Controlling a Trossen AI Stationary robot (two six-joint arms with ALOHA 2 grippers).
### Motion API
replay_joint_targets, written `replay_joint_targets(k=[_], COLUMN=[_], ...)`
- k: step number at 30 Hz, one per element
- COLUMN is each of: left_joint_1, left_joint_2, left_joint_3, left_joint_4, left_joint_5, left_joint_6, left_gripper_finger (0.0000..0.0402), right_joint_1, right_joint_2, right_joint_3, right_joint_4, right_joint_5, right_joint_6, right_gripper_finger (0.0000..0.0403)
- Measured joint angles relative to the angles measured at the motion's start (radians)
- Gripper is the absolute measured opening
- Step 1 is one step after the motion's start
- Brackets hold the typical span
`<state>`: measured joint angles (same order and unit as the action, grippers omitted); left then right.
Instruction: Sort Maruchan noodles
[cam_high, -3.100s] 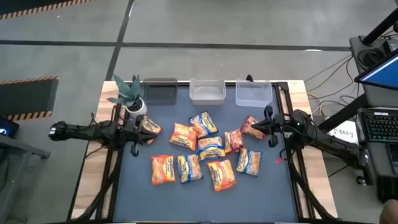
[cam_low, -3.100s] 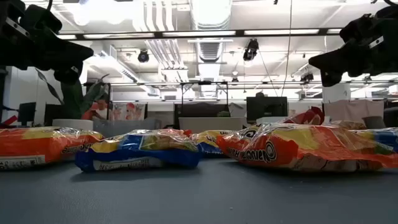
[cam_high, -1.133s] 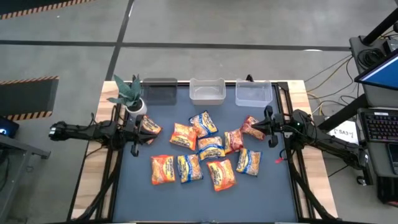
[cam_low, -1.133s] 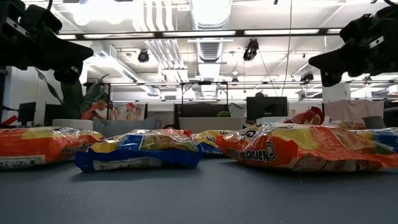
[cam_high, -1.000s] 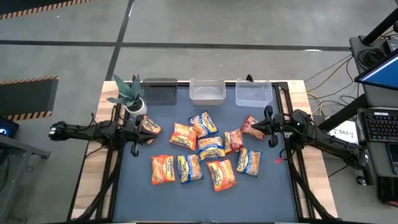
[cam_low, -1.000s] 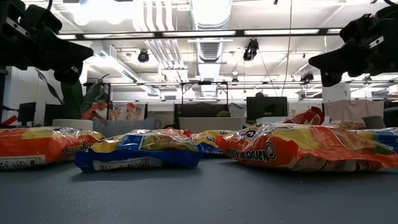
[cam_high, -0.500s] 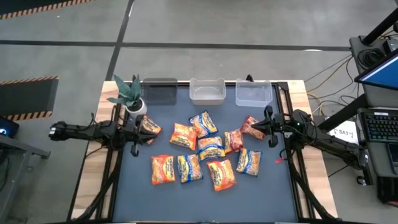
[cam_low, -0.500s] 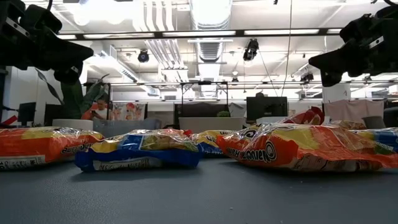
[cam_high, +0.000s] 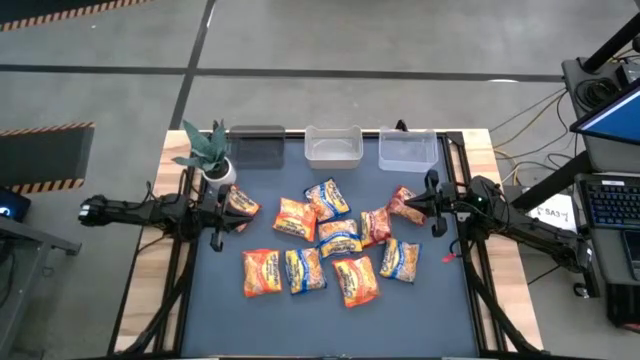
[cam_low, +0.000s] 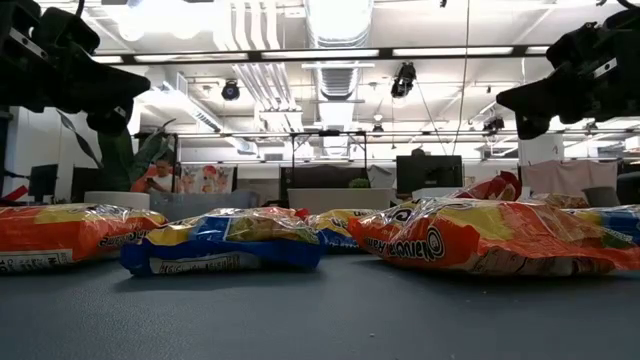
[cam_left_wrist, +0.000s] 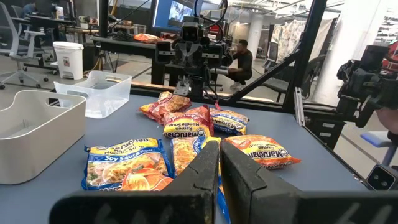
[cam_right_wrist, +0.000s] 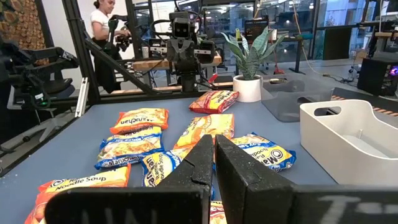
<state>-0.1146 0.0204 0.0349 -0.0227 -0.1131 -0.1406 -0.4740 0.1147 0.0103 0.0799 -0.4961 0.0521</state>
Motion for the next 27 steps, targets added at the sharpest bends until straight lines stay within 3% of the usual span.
replay_joint_targets(k=[20,27], left_joint_1=[0.000,0.000], left_joint_2=[0.000,0.000], left_joint_3=[0.000,0.000], left_joint_4=[0.000,0.000], left_joint_5=[0.000,0.000], left_joint_6=[0.000,0.000], left_gripper_finger=[0.0000,0.0000], right_joint_1=[0.000,0.000], right_joint_2=[0.000,0.000], right_joint_3=[0.000,0.000], right_joint_4=[0.005,0.008], right_joint_5=[0.009,0.065], right_joint_6=[-0.031,0.303], right_gripper_finger=[0.0009,0.0009])
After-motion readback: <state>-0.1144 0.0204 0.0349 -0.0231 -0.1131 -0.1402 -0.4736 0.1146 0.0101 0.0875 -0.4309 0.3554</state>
